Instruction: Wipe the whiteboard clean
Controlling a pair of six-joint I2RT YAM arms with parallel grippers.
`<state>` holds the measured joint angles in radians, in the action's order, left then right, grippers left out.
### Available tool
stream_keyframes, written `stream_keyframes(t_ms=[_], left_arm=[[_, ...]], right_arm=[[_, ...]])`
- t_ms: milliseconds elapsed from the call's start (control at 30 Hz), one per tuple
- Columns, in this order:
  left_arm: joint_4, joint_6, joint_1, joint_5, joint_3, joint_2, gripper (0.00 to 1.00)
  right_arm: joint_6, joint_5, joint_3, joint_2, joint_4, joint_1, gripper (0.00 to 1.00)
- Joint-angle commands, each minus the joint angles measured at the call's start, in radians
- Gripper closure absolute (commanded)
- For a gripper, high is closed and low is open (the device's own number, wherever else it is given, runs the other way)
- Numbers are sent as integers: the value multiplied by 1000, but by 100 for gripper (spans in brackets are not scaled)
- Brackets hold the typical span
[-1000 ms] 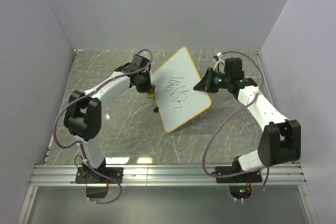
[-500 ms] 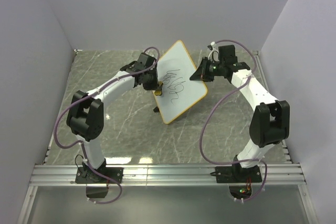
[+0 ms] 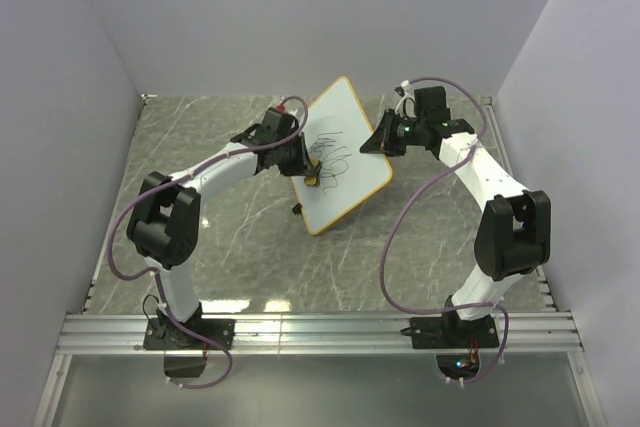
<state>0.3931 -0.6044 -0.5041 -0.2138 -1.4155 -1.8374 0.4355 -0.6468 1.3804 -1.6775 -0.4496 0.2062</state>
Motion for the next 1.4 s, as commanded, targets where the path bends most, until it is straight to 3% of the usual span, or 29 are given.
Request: stream_keyframes(t_ms=[0,267,533,767,1000,1367], left_arm=[[-102,22,-7,-111,82,7,100],[-192,83,-31,-292,203,69,100],[-189,166,-99,-383,188,72,100],[-246,131,-91,-311,222,83,100],[-385,51,25,-328,293,20,100],[-338,69,58,-273,182,-51,100]], right_arm=[[25,30,-21,6,-34,18,100],[31,33,0,-31,-31,22,100],[62,13,9,-45,-1,24,100],[74,-2,8,-39,12,25,100],[65,-11,-9,-19,9,28,100],[57,-10,-26,-21,2,45,100]])
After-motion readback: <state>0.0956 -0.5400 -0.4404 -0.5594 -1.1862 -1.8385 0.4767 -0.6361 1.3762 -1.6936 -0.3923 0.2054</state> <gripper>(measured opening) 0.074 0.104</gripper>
